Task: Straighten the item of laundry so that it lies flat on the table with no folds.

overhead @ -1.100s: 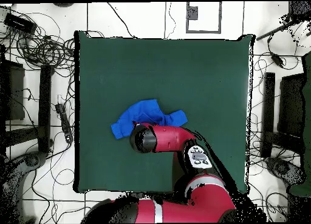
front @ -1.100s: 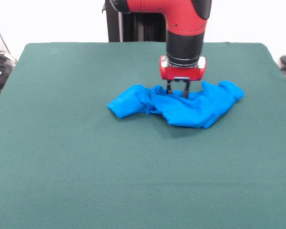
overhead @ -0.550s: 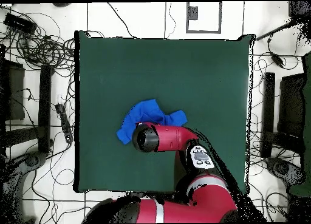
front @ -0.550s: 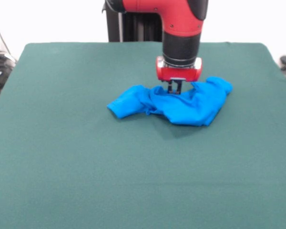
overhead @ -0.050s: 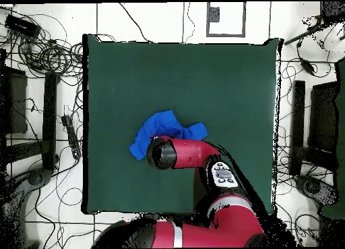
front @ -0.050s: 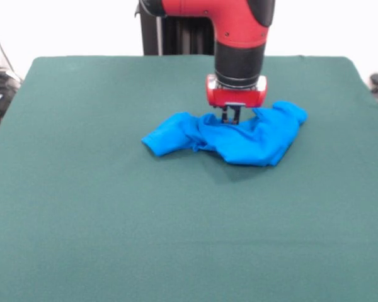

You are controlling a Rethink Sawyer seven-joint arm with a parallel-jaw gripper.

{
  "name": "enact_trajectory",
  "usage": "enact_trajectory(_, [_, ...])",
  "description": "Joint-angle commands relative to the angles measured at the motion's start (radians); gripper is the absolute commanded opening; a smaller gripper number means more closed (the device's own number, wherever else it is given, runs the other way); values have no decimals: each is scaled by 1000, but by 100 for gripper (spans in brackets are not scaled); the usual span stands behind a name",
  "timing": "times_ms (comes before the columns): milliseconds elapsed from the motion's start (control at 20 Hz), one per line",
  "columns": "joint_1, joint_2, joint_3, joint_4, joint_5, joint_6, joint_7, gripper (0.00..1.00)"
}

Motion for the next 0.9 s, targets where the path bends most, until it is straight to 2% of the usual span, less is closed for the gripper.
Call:
enact_trajectory(50, [-8, 13, 118, -58, 49, -17, 118, 0])
enact_trajectory(500, [-17, -254, 117, 114, 86, 121, 126, 0])
enact_trajectory(700, [-22, -307, 120, 143, 102, 142, 122, 0])
enact_trajectory(900, [-34, -314, 135, 142, 115, 159, 103, 0])
